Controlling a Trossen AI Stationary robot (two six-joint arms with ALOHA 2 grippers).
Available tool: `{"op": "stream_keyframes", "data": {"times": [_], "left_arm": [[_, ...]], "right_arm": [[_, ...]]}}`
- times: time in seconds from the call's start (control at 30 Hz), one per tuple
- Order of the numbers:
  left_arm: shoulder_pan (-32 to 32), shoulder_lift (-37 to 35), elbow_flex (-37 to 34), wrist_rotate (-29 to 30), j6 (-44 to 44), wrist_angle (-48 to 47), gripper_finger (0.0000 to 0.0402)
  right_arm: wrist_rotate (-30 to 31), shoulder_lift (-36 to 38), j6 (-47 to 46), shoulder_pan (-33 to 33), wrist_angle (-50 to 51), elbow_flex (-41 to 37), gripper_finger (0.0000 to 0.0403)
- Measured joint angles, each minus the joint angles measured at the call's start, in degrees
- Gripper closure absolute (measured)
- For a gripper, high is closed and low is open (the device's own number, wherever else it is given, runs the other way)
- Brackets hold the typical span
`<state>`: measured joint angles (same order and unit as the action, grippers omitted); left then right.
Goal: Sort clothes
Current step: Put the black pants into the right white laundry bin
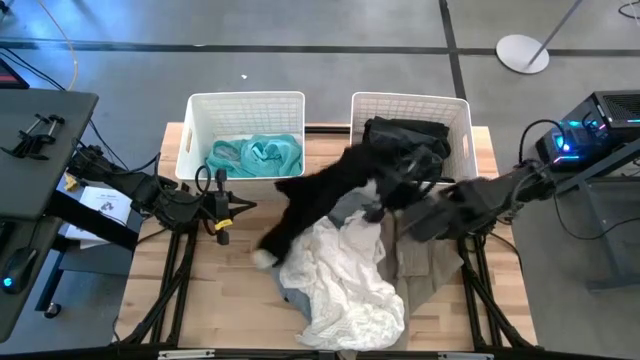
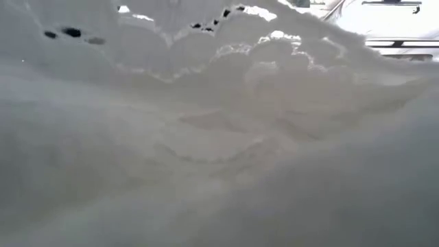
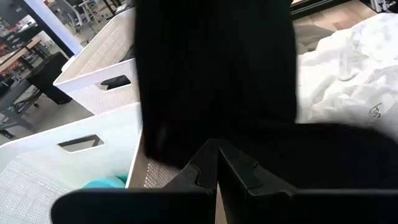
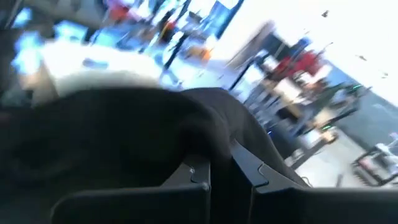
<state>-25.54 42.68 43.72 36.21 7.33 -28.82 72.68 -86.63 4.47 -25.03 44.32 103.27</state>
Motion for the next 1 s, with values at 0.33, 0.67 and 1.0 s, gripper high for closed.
{"op": "stream_keyframes", "data": {"times": [0.33, 0.67, 1.0], "left_arm": [[0.0, 0.0, 0.0, 0.0, 0.0, 0.0, 0.0402], [0.0, 0.0, 0.0, 0.0, 0.0, 0.0, 0.0402], [0.0, 0.0, 0.0, 0.0, 0.0, 0.0, 0.0401]], "right_arm": [[-14.0, 0.0, 31.8, 10.8, -27.4, 19.5, 0.0393], [-36.9, 0.1, 40.7, 26.7, -58.0, 28.2, 0.0392], [-30.4, -0.2, 50.6, 42.9, -64.7, 28.4, 0.0391]]}}
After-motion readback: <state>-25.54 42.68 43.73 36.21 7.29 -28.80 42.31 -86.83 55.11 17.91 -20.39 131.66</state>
